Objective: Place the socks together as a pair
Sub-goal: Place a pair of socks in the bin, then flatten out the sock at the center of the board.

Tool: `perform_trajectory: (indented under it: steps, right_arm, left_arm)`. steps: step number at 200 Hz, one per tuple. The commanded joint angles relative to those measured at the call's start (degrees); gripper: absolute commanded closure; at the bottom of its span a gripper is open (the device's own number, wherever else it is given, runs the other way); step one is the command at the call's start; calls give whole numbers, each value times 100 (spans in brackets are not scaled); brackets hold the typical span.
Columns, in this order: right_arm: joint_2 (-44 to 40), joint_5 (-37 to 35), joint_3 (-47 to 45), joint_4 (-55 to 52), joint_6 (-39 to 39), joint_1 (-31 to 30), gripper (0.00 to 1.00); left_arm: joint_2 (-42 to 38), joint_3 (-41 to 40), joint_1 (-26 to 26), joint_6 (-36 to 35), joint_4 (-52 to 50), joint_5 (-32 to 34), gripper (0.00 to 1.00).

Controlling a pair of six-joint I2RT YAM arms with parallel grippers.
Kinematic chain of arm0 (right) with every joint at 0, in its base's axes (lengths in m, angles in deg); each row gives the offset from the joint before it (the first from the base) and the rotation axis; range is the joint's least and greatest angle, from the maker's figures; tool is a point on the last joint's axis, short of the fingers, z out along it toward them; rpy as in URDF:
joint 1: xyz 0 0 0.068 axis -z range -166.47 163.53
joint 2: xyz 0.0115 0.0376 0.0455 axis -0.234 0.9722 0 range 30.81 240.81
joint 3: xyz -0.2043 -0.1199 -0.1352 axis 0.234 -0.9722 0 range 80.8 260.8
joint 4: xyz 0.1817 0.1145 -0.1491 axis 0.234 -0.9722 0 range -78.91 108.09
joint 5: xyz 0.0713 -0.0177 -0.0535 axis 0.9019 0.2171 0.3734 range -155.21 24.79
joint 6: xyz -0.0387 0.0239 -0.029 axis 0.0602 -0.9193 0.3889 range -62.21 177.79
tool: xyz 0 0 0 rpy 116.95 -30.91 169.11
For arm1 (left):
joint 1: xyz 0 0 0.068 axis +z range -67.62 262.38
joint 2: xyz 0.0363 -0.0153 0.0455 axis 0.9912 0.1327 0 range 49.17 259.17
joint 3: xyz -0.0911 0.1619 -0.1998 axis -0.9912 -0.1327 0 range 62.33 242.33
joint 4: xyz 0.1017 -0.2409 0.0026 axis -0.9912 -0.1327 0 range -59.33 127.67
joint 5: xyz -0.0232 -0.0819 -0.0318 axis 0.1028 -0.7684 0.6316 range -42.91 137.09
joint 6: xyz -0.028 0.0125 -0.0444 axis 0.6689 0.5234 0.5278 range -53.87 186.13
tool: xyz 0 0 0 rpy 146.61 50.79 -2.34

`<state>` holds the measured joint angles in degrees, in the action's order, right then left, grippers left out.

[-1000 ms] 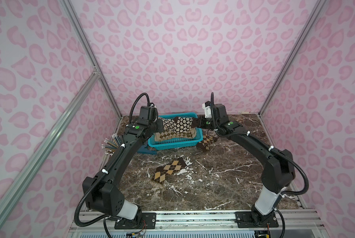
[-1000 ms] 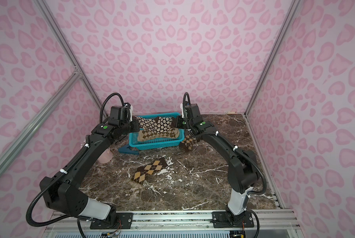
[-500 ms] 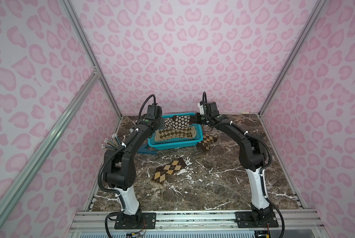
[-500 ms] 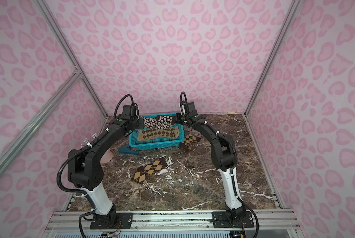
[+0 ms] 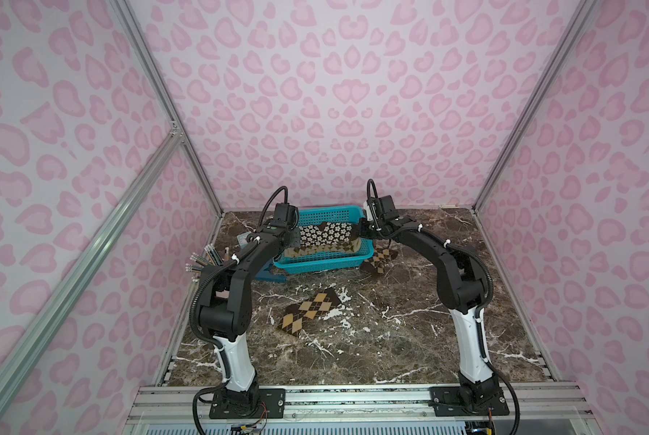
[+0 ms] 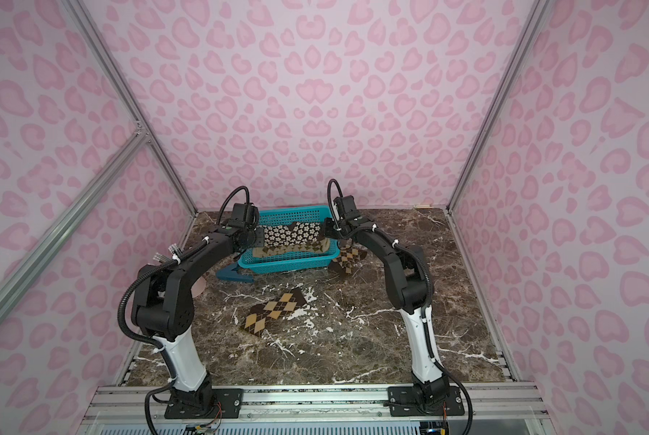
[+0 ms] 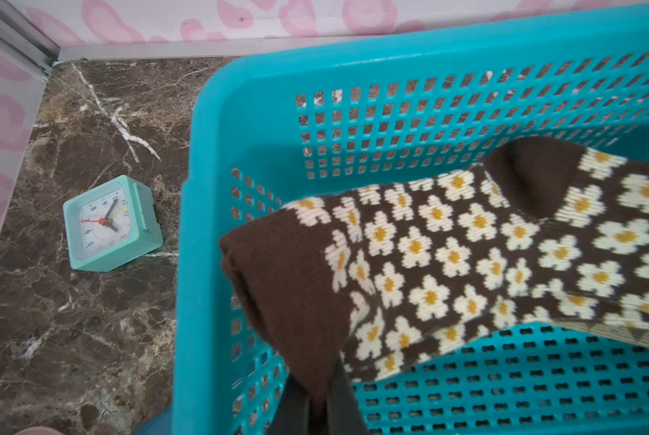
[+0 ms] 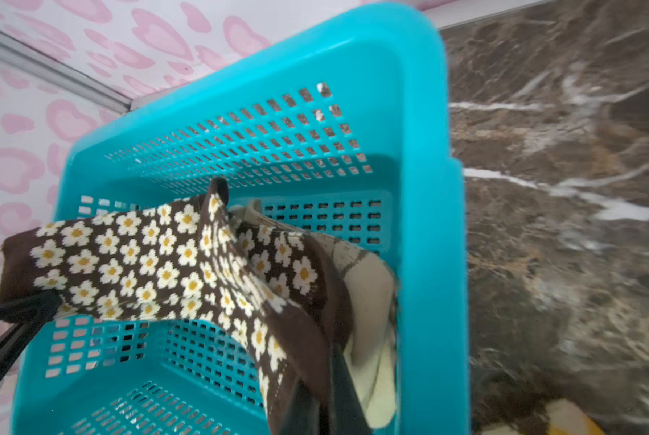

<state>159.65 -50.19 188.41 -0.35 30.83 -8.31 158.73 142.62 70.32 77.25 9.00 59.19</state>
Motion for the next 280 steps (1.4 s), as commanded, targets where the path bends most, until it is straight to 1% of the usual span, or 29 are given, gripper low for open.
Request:
perform_trajectory:
  steps: [1, 9, 19, 34, 38, 40, 52, 62, 86, 111, 114, 118, 134, 149, 169, 176, 181, 187, 202, 215, 237, 254, 280]
  right_arm:
    - [-111, -417, -33, -262, -88, 14, 93]
    - [-142, -347, -30, -272, -103, 5, 83]
    - [-210, -343, -42, -276, -151, -33, 71]
    - [-328, -270, -26, -224, -174, -96, 62]
    - [-348, -256, -3, -226, -180, -108, 60]
    - [-354, -255, 8, -238, -185, -109, 58]
    - [-372, -270, 115, -368, -249, -128, 55]
    - [-417, -290, 153, -439, -297, -126, 53]
    - [-768, -393, -42, -397, -269, -125, 51]
    - [-1411, -489, -568, -251, -93, -43, 48]
    - [-1499, -496, -660, -234, -66, -13, 48]
    - [-1610, -515, -787, -206, -41, 30, 47]
    - [-2043, -545, -1323, -218, 102, 275, 45]
    - [-2380, -463, -1888, -235, 245, 580, 43]
    - [-2573, -136, -2599, -135, 446, 925, 41]
    - [-2540, 123, -2796, -102, 517, 999, 41]
    - [-2506, 304, -2892, -83, 566, 1015, 40]
    - [-2449, 470, -3009, -79, 617, 1020, 40]
    - [-2409, 673, -3413, 58, 714, 963, 40]
    - [-2455, 664, -3759, 310, 701, 938, 41]
    - [-2435, 641, -4122, 587, 665, 937, 44]
    - [-2336, 537, -4279, 801, 675, 938, 45]
    - [-2104, 440, -4317, 1133, 650, 938, 49]
  left_arm:
    - [16, -21, 6, 137, 218, 55, 92]
    - [-65, -59, 2, 152, 246, -23, 84]
    - [-184, -75, 1, 191, 282, -106, 78]
    - [-331, 3, 8, 224, 243, -174, 67]
    - [-353, 47, 8, 230, 202, -200, 66]
    - [-362, 76, 5, 237, 181, -213, 61]
    - [-395, 253, 6, 243, 37, -304, 52]
    - [-449, 351, 3, 270, -60, -331, 48]
    - [-785, 443, -7, 334, -141, -498, 42]
    - [-1395, 442, -71, 357, -198, -681, 37]
    - [-1474, 437, -91, 352, -215, -687, 30]
    - [-1590, 425, -119, 345, -231, -695, 28]
    - [-2052, 371, -286, 273, -326, -726, 25]
    - [-2487, 180, -548, 216, -359, -686, 22]
    - [-2955, -294, -954, 251, -320, -731, 16]
    - [-3108, -509, -1136, 279, -294, -675, 15]
    - [-3225, -622, -1274, 294, -255, -621, 15]
    - [-3345, -949, -1434, 312, -205, -575, 15]
    - [-3659, -1428, -1806, 406, -86, -408, 15]
    - [-3945, -1792, -2013, 528, 8, -367, 15]
    - [-4389, -2277, -2212, 680, 92, -471, 15]
    - [-4644, -2578, -2345, 780, 95, -461, 15]
    - [-4821, -2906, -2591, 902, 35, -349, 16]
